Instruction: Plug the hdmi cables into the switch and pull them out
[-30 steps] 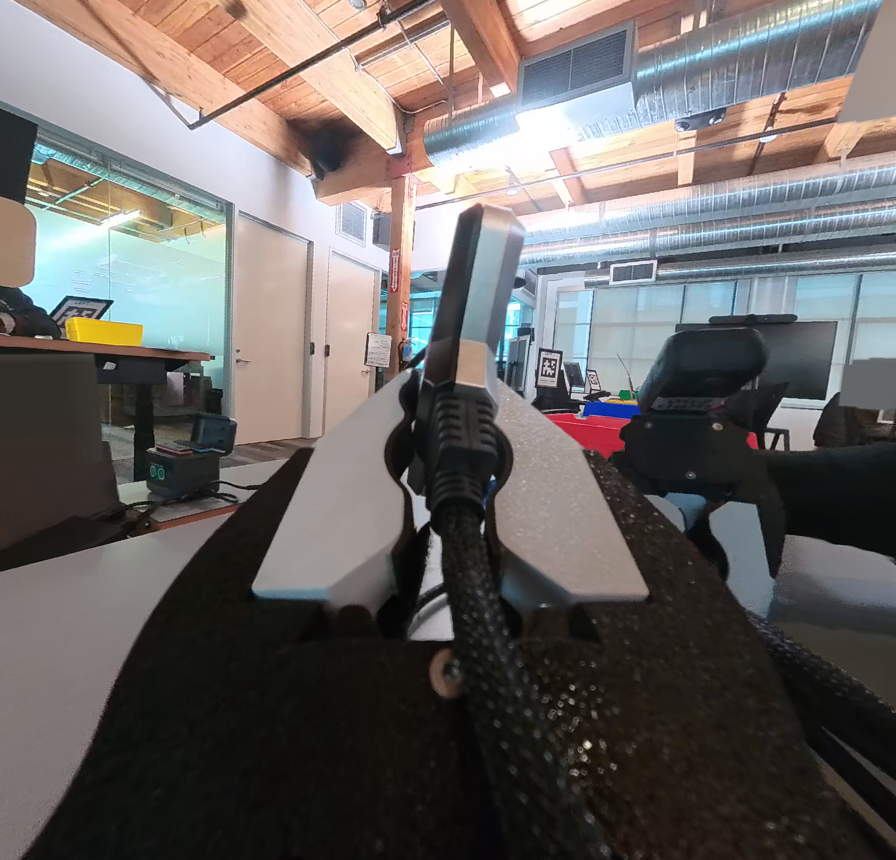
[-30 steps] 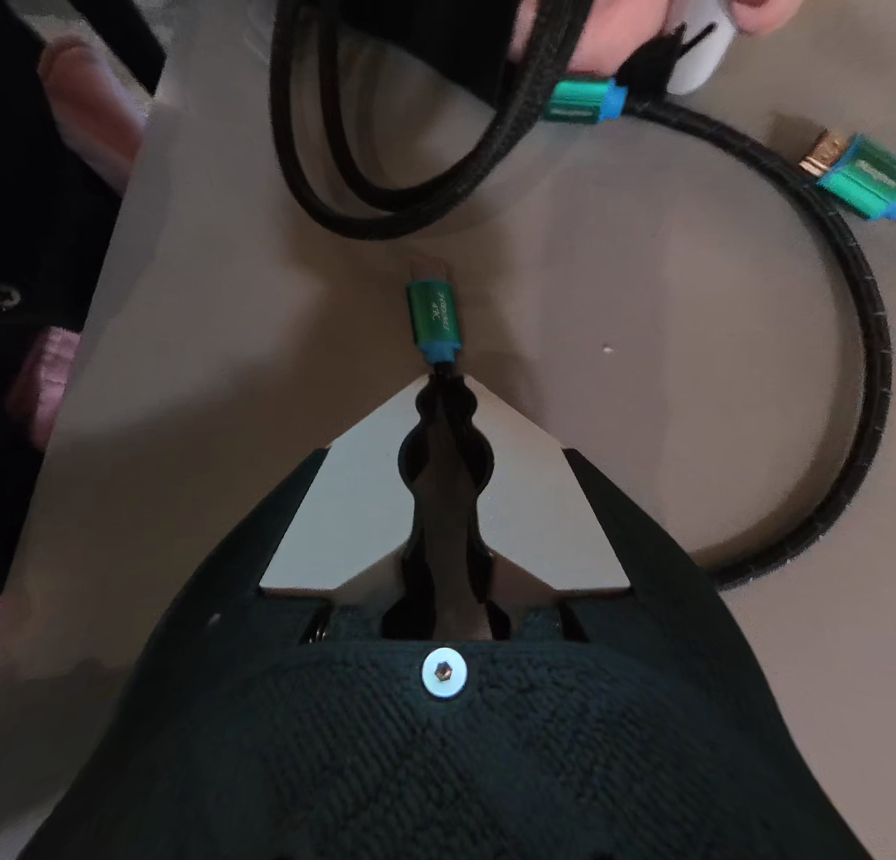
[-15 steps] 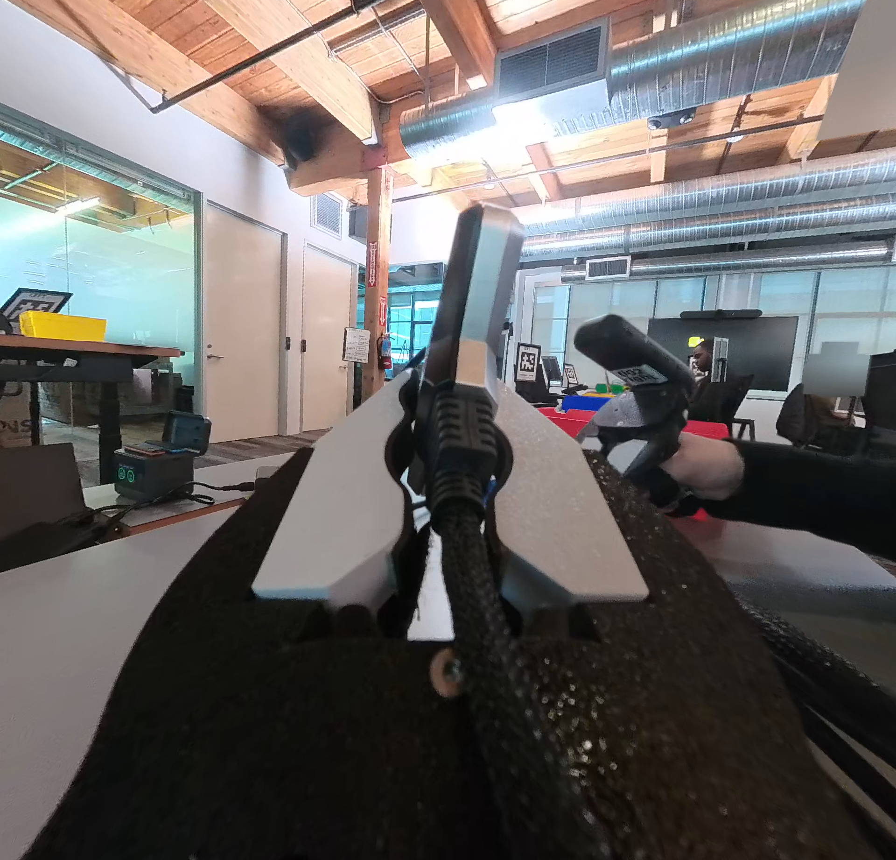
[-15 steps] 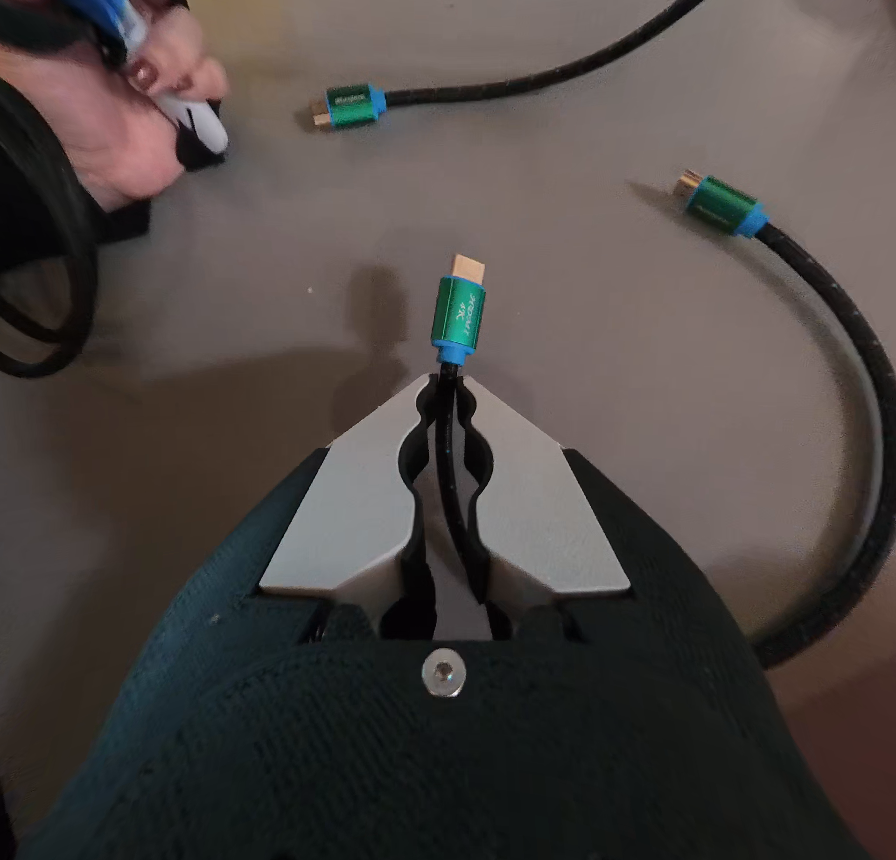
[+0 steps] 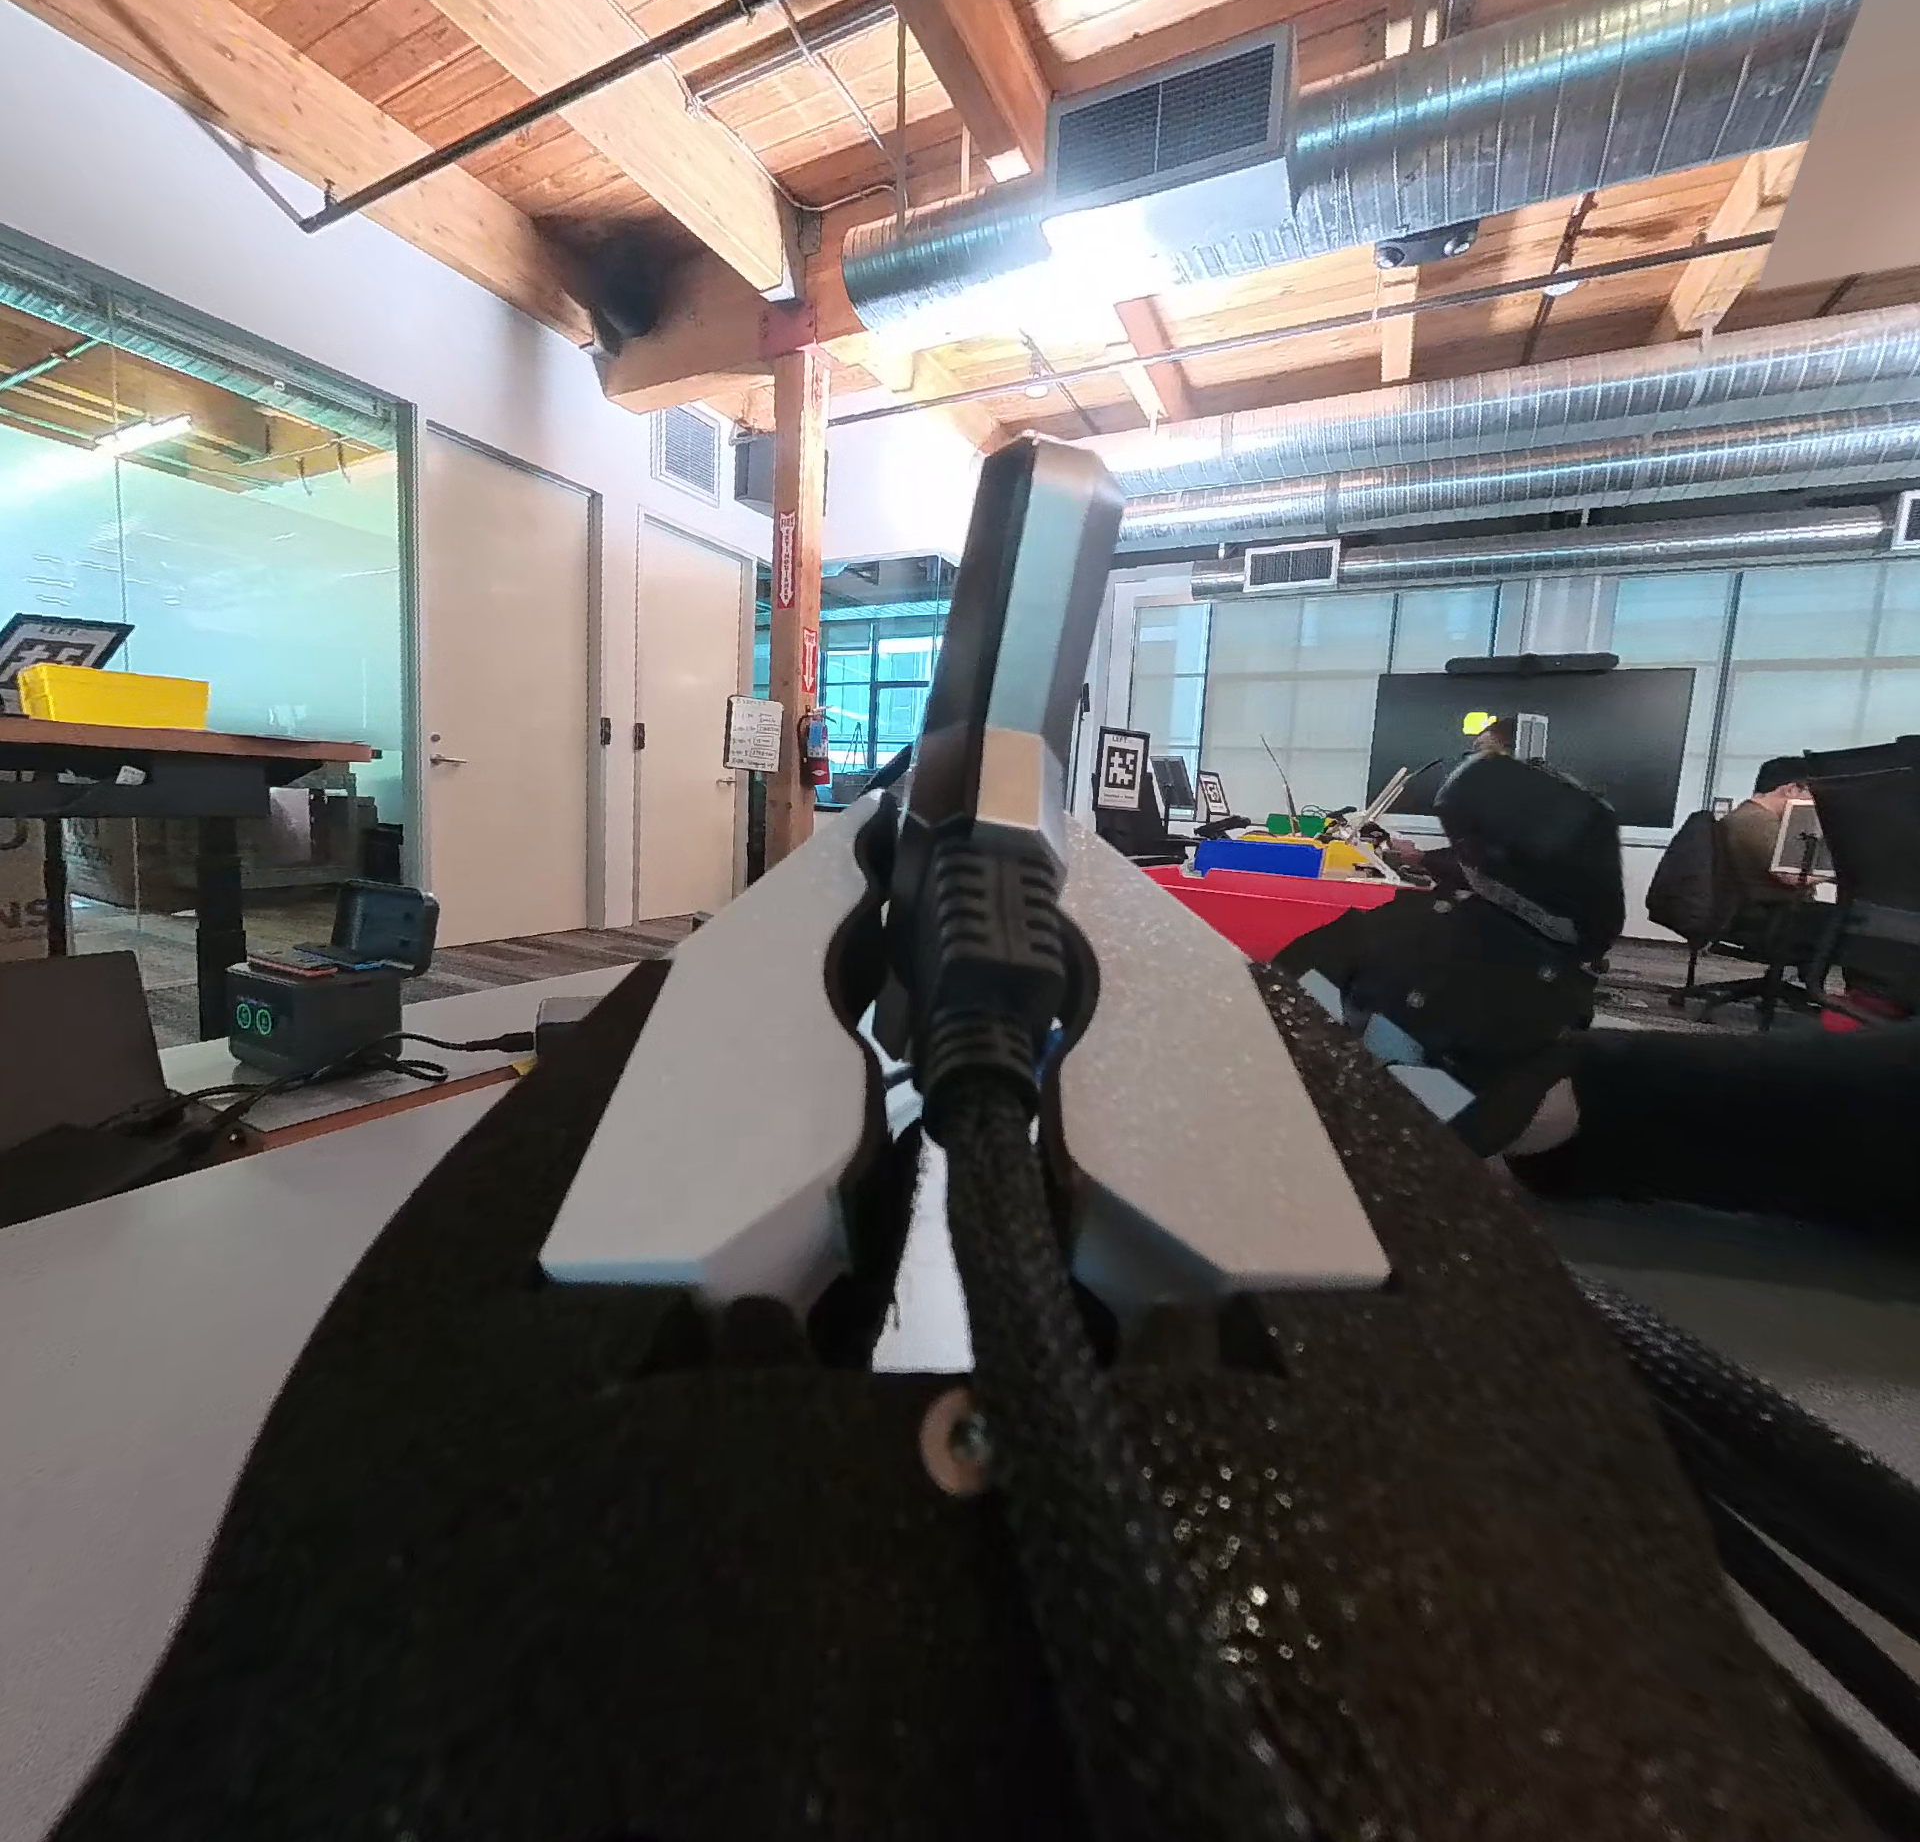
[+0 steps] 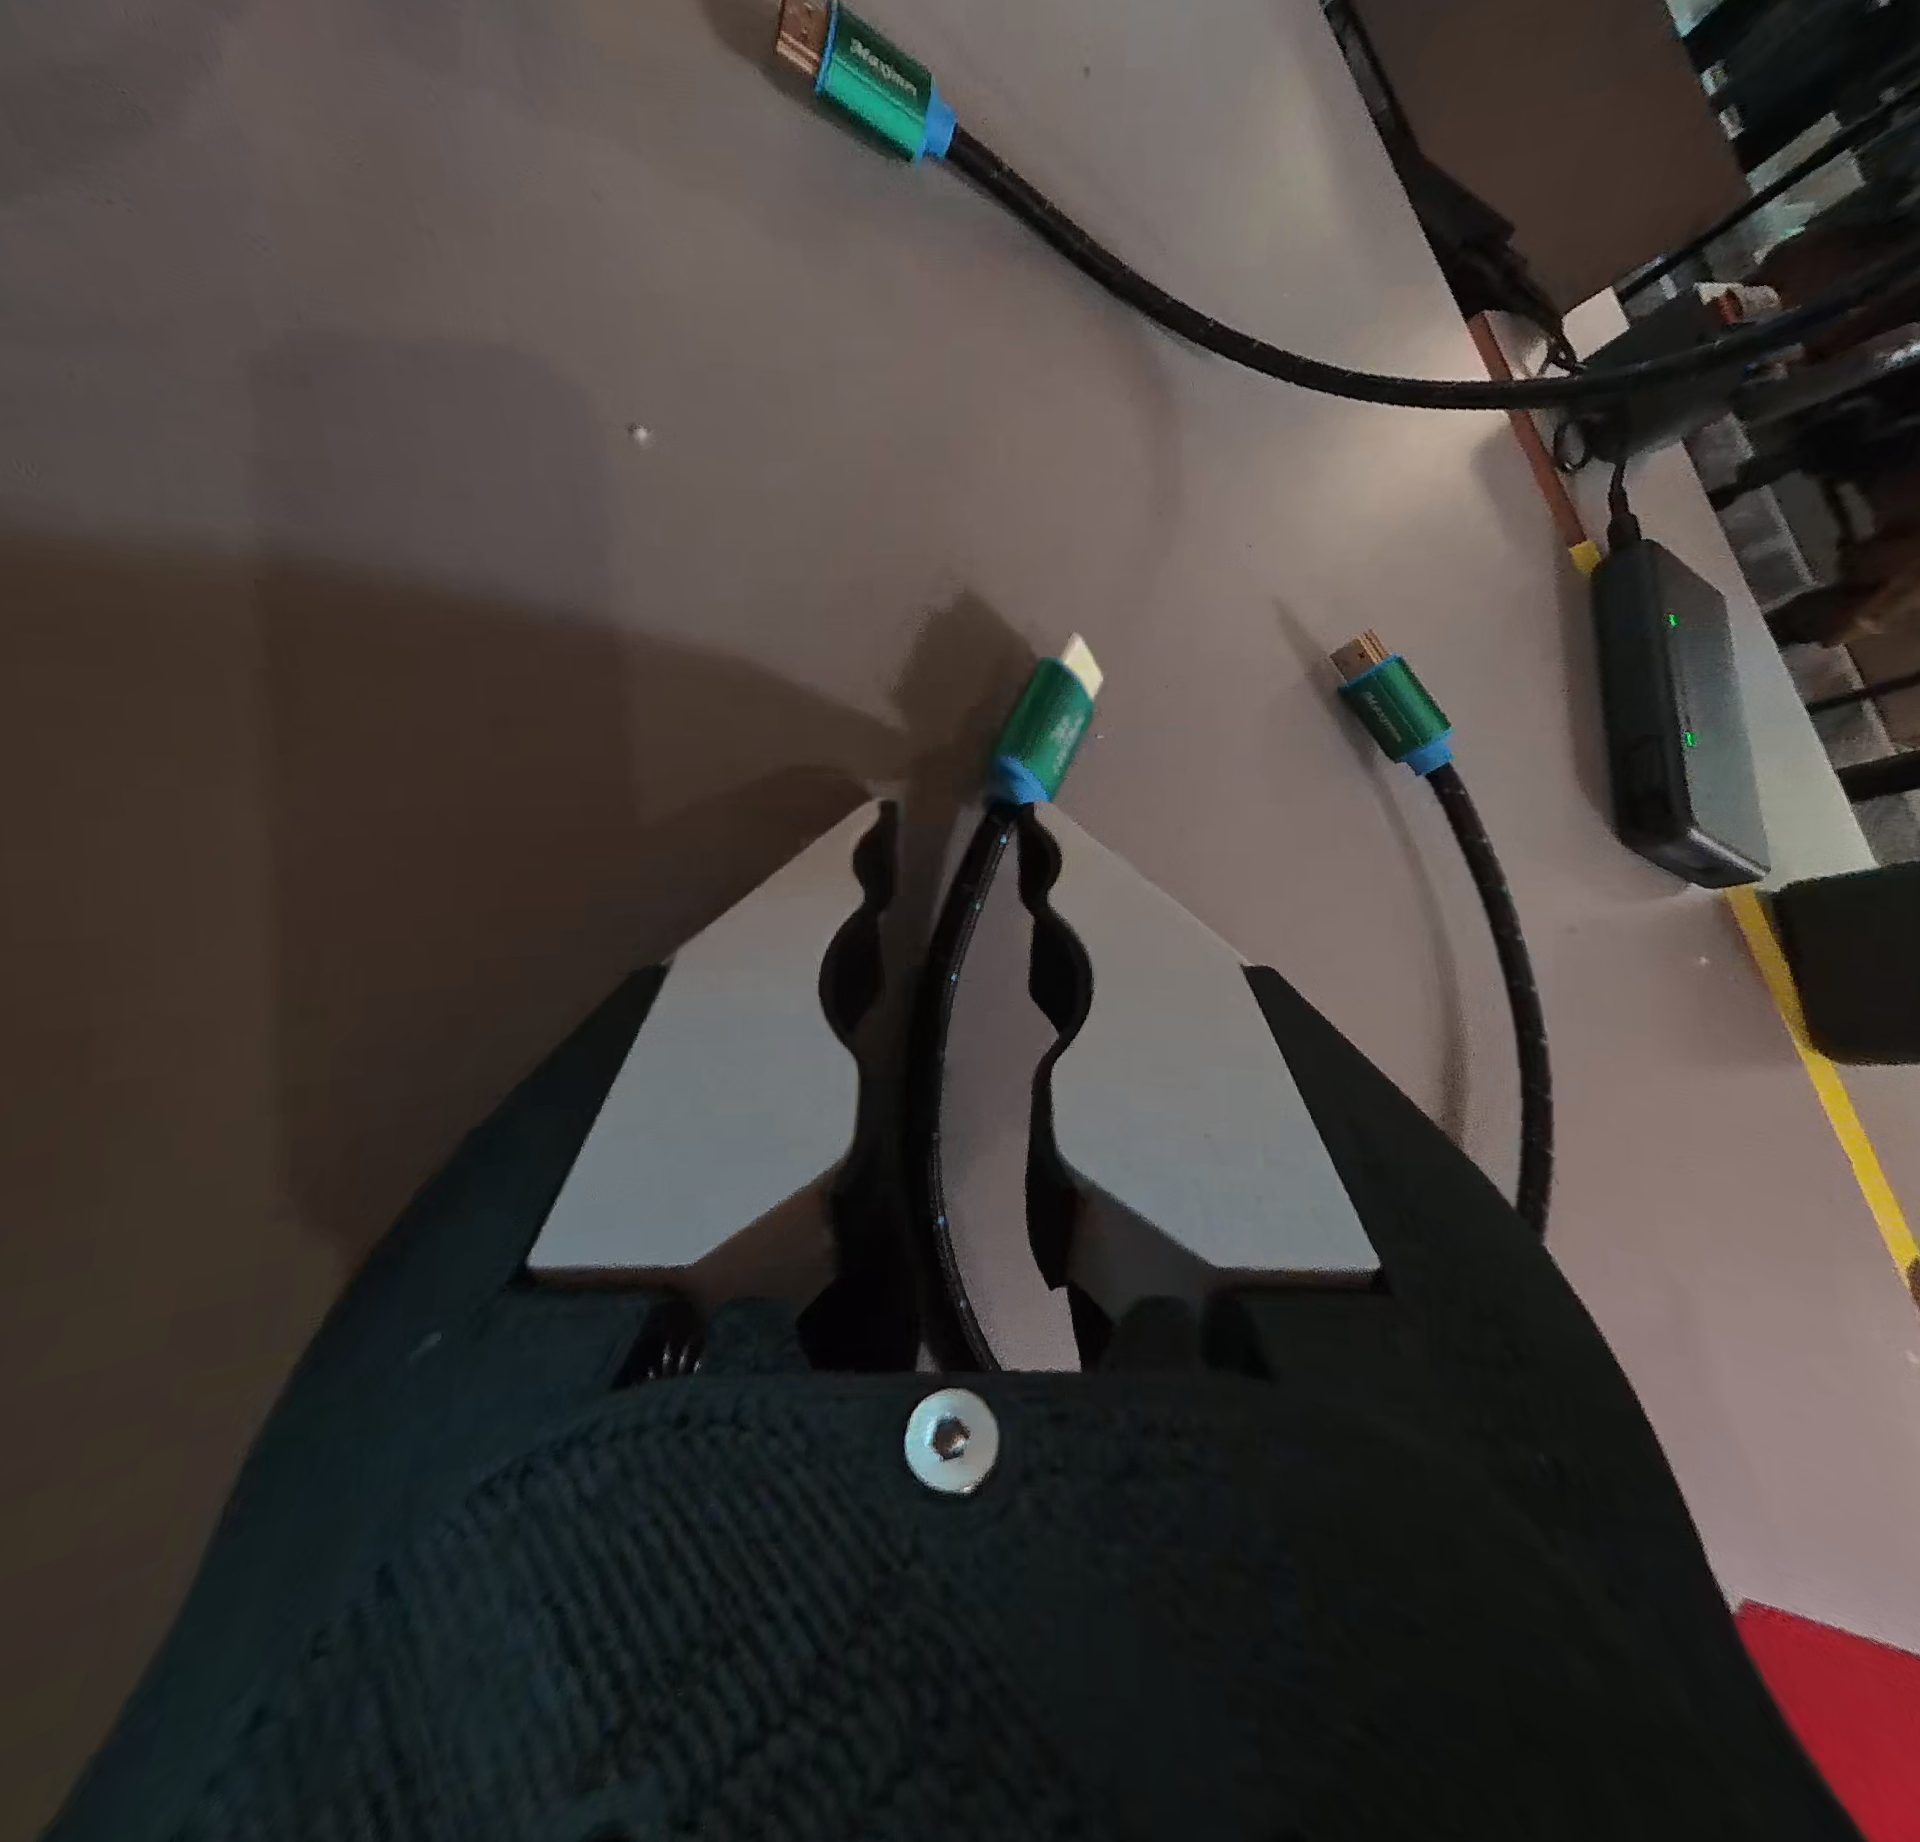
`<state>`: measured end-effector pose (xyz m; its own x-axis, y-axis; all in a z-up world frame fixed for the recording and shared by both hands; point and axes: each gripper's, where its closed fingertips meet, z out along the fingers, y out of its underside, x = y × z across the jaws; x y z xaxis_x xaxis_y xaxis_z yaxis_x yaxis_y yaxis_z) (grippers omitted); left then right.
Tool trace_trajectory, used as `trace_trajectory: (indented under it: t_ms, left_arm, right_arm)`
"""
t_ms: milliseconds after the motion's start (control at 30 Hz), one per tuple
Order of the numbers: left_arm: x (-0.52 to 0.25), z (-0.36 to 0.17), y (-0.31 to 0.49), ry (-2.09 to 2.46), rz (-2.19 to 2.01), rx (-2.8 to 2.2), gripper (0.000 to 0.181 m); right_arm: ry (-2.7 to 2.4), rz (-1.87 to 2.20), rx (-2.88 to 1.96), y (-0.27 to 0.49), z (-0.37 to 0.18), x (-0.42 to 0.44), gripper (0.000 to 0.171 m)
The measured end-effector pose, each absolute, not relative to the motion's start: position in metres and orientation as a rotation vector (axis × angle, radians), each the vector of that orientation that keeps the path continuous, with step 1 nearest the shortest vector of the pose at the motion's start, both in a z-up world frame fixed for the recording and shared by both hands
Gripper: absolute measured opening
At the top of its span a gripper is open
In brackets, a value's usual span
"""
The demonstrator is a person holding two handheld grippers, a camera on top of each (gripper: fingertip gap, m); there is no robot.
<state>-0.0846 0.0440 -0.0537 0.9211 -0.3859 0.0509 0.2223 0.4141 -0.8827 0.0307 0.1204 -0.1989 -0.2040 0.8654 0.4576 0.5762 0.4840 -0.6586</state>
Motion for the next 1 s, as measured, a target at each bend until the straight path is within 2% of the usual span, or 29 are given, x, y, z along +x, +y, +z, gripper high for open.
trace_trajectory:
  t_ms: [100,300,500,800,1000]
  left_arm:
    - [-0.084,-0.054,0.044,0.173,-0.389,-1.079,0.021]
    - [-0.082,-0.054,0.043,0.185,-0.405,-1.078,0.021]
    - [-0.063,-0.053,0.038,0.295,-0.471,-1.056,0.021]
    - [-0.019,-0.034,0.023,0.534,-0.679,-1.001,0.021]
    - [-0.001,-0.026,0.01,0.681,-0.733,-1.007,0.021]
  right_arm:
    - [-1.883,0.378,-1.212,0.128,-0.202,0.031,0.008]
    - [-1.86,0.422,-1.261,0.129,-0.191,0.034,0.004]
    - [-1.757,0.836,-1.338,0.113,-0.12,0.048,0.004]
    - [-1.88,1.19,-1.298,0.065,-0.022,0.08,0.004]
    - [-2.025,1.303,-1.256,0.027,0.022,0.079,0.003]
